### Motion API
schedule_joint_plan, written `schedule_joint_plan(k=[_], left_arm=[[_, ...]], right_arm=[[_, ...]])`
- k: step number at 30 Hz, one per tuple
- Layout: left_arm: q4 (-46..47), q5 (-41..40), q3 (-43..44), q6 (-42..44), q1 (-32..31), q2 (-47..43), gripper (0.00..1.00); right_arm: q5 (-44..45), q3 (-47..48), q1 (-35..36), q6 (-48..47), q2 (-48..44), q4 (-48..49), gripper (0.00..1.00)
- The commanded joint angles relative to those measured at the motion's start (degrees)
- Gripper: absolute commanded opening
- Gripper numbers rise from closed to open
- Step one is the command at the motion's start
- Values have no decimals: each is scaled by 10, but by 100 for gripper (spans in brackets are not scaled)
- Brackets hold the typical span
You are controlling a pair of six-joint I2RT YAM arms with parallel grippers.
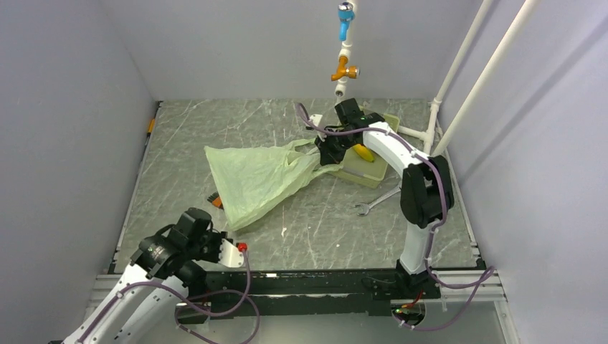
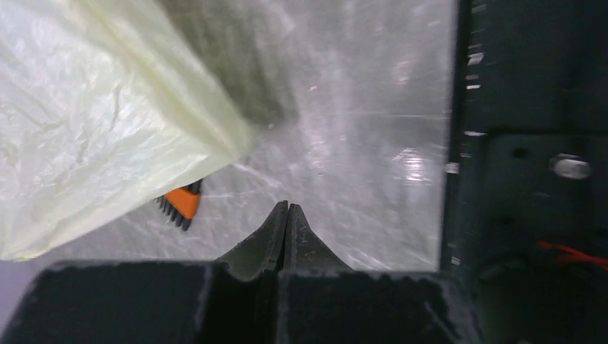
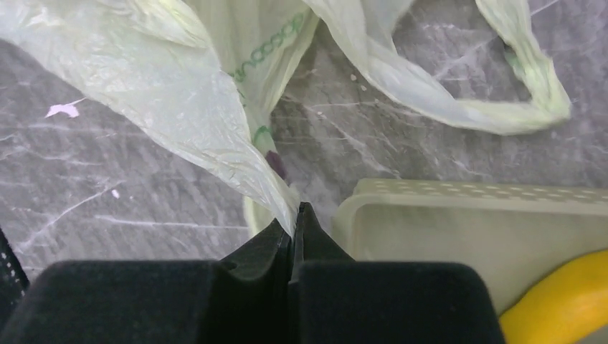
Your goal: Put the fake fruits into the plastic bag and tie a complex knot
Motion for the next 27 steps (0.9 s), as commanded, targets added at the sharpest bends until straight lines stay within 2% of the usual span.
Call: schedule_joint_plan(k=[1, 2, 3, 4, 5, 8, 11, 13, 15, 19, 24, 27], left_arm=[[-116, 153, 126, -24, 3, 57, 22], [-111, 185, 162, -61, 3, 80, 54], [-100, 213, 202, -93, 4, 99, 75], [-80, 235, 238, -138, 5, 119, 84], [-53, 249, 272, -183, 8, 141, 89], [29, 284, 358, -325, 65, 220, 95], [70, 401, 427, -418, 210, 327, 95], [89, 440, 467, -444, 265, 417, 97], [59, 423, 532, -390, 255, 505, 99], [79, 336, 610, -328, 177, 634, 99], [56, 276, 739, -340, 105, 844, 99], [30, 265, 763, -347, 85, 904, 99]], right_arm=[[-48, -34, 15, -54, -78, -15, 0], [-58, -46, 22, -62, -90, -13, 0], [-63, -69, 31, -72, -105, -8, 0], [-64, -88, 41, -85, -120, -2, 0], [-65, -105, 51, -102, -135, 1, 0], [-66, -171, 73, -154, -191, 17, 0], [-56, -252, 78, -200, -261, 40, 0], [-50, -305, 83, -223, -309, 54, 0], [-33, -361, 96, -240, -356, 86, 0], [5, -437, 129, -246, -408, 154, 0], [36, -450, 142, -228, -382, 171, 0], [49, -452, 142, -212, -377, 177, 0]])
